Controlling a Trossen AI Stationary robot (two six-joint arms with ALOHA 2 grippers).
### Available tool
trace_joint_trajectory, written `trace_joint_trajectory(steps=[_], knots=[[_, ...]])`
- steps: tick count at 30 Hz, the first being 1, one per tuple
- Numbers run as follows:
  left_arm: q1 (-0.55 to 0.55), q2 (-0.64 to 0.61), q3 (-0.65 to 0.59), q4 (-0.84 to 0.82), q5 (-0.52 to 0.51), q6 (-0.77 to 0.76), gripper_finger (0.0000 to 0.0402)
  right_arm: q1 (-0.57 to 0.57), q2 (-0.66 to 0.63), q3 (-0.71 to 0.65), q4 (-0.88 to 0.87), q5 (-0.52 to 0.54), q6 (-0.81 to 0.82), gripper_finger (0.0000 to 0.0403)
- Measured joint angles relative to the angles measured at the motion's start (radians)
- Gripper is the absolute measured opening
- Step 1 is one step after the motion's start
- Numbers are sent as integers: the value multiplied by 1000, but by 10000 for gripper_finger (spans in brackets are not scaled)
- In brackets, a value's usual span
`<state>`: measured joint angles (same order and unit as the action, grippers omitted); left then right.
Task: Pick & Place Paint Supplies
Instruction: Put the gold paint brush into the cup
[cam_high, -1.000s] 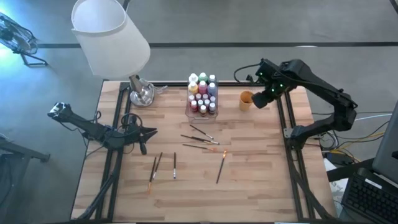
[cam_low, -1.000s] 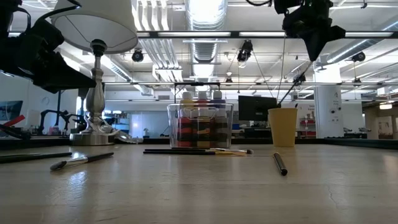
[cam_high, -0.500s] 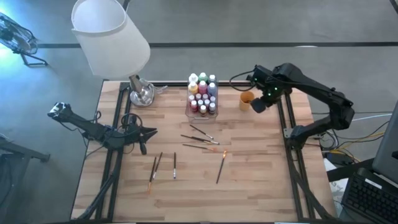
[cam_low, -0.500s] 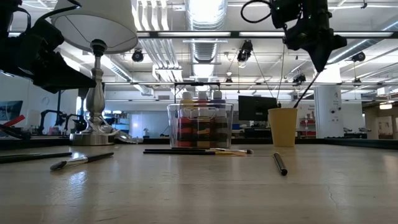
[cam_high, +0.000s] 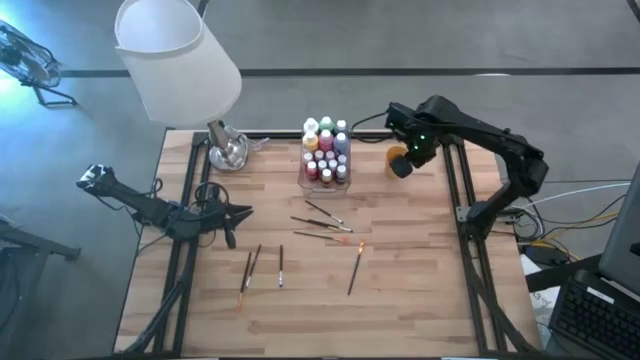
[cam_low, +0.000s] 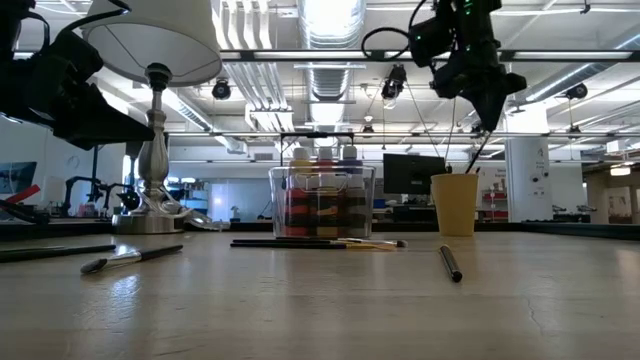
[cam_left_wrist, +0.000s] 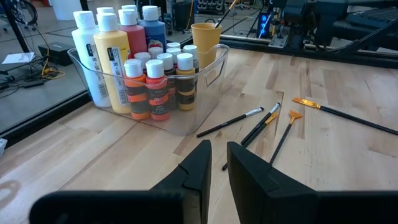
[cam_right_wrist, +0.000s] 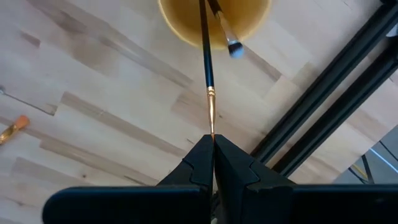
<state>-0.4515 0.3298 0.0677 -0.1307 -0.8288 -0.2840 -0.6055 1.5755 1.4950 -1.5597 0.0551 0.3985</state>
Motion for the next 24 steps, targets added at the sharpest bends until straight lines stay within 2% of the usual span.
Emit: trace_joint_trajectory(steps=[10,24], knots=[[0,0,0,0,0,0,56,-37,105,36,-5,27,-10,8],[0,0,0,0,0,0,57,-41,135,36,46,54,-61,9]])
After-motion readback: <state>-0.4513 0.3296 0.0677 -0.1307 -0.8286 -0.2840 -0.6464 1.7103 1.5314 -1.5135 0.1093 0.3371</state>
